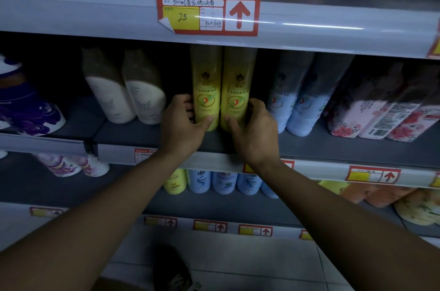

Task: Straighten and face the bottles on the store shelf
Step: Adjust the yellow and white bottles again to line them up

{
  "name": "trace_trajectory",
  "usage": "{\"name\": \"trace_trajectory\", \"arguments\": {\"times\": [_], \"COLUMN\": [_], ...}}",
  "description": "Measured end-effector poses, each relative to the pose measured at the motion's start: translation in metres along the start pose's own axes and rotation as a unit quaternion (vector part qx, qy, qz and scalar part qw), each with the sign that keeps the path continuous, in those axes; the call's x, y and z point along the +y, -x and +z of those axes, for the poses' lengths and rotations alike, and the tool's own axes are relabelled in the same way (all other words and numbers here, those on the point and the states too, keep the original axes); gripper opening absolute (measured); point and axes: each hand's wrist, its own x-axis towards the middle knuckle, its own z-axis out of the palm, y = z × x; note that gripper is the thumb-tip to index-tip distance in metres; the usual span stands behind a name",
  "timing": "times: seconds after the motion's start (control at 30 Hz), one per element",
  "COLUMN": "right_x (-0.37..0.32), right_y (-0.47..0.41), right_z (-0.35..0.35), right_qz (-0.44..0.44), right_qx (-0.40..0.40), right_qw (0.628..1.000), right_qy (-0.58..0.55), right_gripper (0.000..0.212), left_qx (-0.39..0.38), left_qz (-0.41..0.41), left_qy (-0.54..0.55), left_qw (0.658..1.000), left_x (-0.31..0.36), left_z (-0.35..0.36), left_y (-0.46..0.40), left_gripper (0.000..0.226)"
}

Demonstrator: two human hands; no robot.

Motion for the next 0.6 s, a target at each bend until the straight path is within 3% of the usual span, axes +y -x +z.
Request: {"name": "trace_trajectory", "arguments": {"times": [0.13, 0.3, 0.6], "right_x": [0.003, 0.011, 0.031], "right_y": [0.007, 0.015, 0.024], "right_z": [-0.014, -0.042, -0.095], "right_qz": [0.008, 0.001, 0.018], "right_qx": [0.003, 0.011, 0.032], "right_qw": [1.0, 1.0, 0.998], "right_qy": [0.008, 0.023, 0.046], "right_gripper": [0.066, 0.051, 0.049], "left_qx": [0.041, 0.033, -0.059], "left_qz": [-0.015, 0.02, 0.082], "left_qy": [-0.03, -0.034, -0.018], "left_qw": [0.999, 0.999, 0.995], "left_x": [0.005, 0.018, 0.046], "left_z": [-0.001, 0.008, 0.04], "left_y": [0.016, 0.045, 0.081], "left_gripper": [0.055, 0.041, 0.029]}}
